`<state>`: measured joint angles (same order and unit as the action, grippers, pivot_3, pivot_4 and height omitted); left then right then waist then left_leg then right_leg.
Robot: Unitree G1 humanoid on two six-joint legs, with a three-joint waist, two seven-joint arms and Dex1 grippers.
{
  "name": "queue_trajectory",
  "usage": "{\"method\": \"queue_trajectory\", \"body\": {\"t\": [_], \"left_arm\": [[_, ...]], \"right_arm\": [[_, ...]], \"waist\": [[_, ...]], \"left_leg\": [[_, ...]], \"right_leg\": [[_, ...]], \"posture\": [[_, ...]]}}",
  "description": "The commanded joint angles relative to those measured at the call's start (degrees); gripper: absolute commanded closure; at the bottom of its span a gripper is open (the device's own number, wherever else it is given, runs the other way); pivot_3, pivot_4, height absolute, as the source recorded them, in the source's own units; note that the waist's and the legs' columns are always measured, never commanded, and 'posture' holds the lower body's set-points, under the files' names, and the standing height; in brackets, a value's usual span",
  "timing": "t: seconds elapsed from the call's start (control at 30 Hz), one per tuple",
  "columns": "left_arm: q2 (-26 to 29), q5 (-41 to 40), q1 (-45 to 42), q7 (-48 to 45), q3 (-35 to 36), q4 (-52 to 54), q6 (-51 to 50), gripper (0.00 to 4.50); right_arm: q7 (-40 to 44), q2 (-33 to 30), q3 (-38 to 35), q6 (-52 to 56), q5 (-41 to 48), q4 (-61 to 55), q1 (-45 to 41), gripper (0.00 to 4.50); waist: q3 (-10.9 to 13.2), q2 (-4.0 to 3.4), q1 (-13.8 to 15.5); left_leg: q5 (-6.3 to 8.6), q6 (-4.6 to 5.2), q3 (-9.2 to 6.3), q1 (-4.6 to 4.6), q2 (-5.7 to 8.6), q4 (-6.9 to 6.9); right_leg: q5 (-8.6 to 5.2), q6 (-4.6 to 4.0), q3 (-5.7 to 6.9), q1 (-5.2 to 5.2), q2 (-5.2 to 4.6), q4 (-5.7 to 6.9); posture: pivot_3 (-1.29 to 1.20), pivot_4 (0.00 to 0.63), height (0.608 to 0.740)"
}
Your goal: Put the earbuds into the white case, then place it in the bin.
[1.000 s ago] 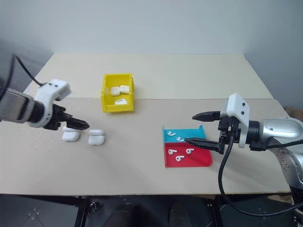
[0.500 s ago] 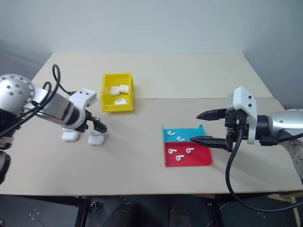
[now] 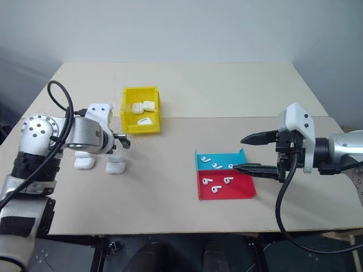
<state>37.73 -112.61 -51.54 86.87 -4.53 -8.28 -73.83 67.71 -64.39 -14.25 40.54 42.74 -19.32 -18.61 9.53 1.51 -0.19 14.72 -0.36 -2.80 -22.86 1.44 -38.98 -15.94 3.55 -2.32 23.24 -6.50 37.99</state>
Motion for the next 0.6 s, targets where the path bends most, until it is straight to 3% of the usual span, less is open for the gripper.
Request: {"method": "queue_trajectory", "body": {"t": [0.03, 0.3, 0.37, 0.5, 0.6], "left_arm": [[-0.7, -0.4, -2.1, 4.0, 3.6, 1.1, -0.7, 0.0], [0.0, -0.4, -2.5, 5.6, 5.7, 0.1, -0.5, 0.0], [6.6, -0.4, -10.1, -5.3, -4.5, -10.2, -12.0, 0.0], [1.2, -0.4, -8.9, 4.0, 3.2, -10.5, -8.1, 0.0], [-0.2, -0.4, -8.0, 5.6, 5.3, -10.4, -7.7, 0.0]], "right_arm": [[0.7, 0.0, -0.5, -1.6, -0.6, 0.6, -1.4, 0.03], [1.3, 1.9, -0.1, -3.6, -2.0, 0.8, -0.3, 0.03], [1.7, 2.3, -0.1, -4.1, -2.3, 1.0, 0.1, 0.03], [2.1, 2.5, 0.4, -4.8, -2.8, 1.8, -0.3, 0.03], [2.6, 2.7, 0.8, -5.1, -2.9, 2.3, -0.9, 0.03]], "waist": [[0.0, 0.0, 0.0], [0.0, 0.01, 0.2], [0.0, 0.11, 0.3], [-0.1, -0.02, 0.2], [-0.1, 0.04, 0.4]], "left_leg": [[0.0, 0.0, 0.01, 0.01, 0.01, 0.0], [-0.11, -0.18, 0.01, -0.02, 0.02, 0.01], [-0.11, -0.19, 0.02, -0.01, 0.03, 0.0], [-0.07, -0.11, -0.02, 0.1, 0.11, 0.03], [-0.12, -0.18, -0.05, 0.0, 0.1, -0.02]], "right_leg": [[0.0, 0.0, 0.0, 0.0, 0.01, 0.01], [0.0, 0.0, 0.0, -0.01, 0.0, 0.05], [0.0, 0.01, 0.0, 0.0, 0.0, 0.05], [0.01, 0.03, -0.01, -0.08, -0.01, 0.05], [0.02, 0.03, 0.01, -0.03, -0.02, 0.03]], "posture": [[0.0, 0.15, 0.74], [0.0, 0.15, 0.74], [0.0, 0.15, 0.74], [0.0, 0.15, 0.74], [0.0, 0.15, 0.74]]}}
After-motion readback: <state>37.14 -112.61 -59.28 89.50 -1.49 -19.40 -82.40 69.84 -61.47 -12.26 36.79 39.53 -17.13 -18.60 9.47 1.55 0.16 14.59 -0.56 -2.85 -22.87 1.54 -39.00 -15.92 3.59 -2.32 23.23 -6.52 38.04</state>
